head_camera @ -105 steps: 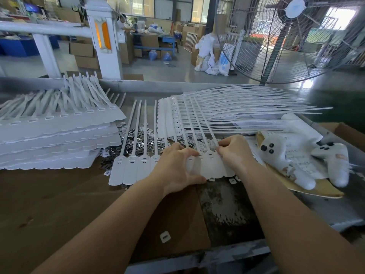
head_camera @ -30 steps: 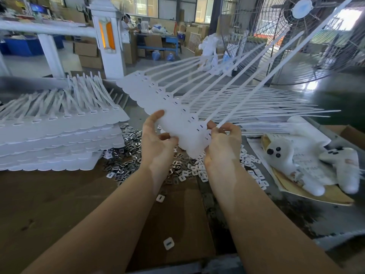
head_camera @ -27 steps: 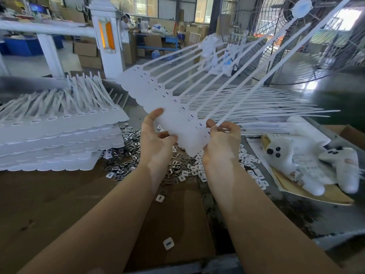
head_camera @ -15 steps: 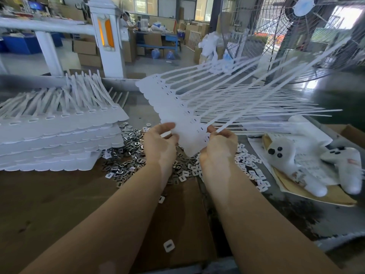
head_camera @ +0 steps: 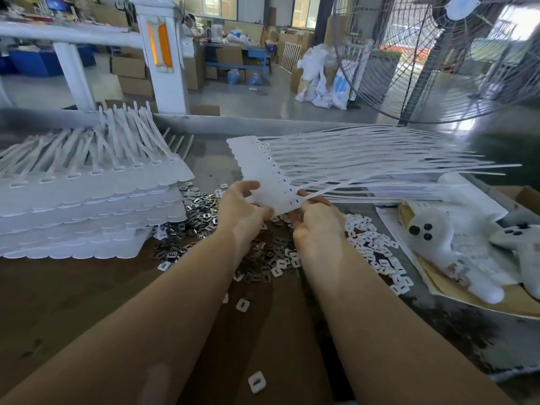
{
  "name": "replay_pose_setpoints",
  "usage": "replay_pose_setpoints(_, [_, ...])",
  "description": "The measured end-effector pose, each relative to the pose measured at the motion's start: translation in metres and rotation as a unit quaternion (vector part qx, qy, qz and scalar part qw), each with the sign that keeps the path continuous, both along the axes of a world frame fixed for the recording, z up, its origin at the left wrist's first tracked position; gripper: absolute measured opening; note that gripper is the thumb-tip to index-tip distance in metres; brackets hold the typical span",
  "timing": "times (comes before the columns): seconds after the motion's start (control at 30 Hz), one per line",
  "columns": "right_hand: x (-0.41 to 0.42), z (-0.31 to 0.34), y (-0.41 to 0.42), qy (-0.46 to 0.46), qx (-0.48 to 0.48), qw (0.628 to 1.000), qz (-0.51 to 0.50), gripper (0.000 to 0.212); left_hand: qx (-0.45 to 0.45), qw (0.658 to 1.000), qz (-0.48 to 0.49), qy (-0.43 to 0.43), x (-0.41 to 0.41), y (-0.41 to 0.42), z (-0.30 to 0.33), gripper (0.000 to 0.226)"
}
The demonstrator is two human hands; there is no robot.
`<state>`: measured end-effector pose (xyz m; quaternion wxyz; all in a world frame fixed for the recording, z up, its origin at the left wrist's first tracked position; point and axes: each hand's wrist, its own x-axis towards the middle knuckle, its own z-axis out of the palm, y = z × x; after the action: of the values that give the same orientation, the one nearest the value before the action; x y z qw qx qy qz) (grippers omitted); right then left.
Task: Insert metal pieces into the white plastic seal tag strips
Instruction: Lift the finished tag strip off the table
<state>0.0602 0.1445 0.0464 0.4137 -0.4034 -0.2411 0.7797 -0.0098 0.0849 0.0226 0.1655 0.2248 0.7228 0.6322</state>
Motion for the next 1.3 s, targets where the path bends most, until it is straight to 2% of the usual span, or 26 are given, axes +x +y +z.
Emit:
replay_pose_setpoints(0.1, [-0.007,-0.004,0.007,0.053,-0.029,0.998,0.014,0.034,-0.012,0.999,0.040,-0.003,-0.011,0.006,0.000,0.030])
replay_pose_setpoints(0.17, [-0.008,-0.008,0.007,0.073,-0.008,0.995,0.061,0.039,-0.007,0.998,0.059,-0.021,-0.017,0.009,0.001,0.020])
replay_pose_setpoints(0.23, [-0.010,-0.010,0.009,0.046,0.019,0.994,0.098,0.045,-0.005,0.997,0.068,-0.022,-0.023,0.011,0.000,0.026])
replay_pose_setpoints(0.37, [-0.014,-0.007,0.008,-0.010,0.051,0.987,0.149,0.043,-0.015,0.998,0.057,-0.025,-0.030,0.014,-0.002,0.036])
replay_pose_setpoints(0.53, [-0.012,-0.005,0.008,-0.002,0.039,0.986,0.161,0.035,-0.029,0.997,0.053,-0.042,-0.029,0.013,-0.003,0.039])
replay_pose_setpoints(0.73, [-0.007,-0.002,0.005,0.000,0.028,0.986,0.164,0.039,-0.021,0.998,0.026,-0.053,-0.026,0.008,0.000,0.051])
replay_pose_setpoints(0.97, [-0.003,0.003,-0.003,-0.012,0.013,0.986,0.168,0.026,-0.002,0.999,0.038,-0.008,-0.029,0.008,0.002,0.042])
replay_pose_setpoints(1.13, [-0.004,0.002,-0.001,-0.007,0.001,0.987,0.163,0.043,-0.050,0.997,0.049,0.017,-0.038,0.008,-0.007,0.043])
replay_pose_setpoints(1.3, [-0.003,0.002,-0.001,-0.033,0.017,0.984,0.173,0.042,-0.151,0.971,0.062,0.174,-0.038,0.003,-0.005,0.042])
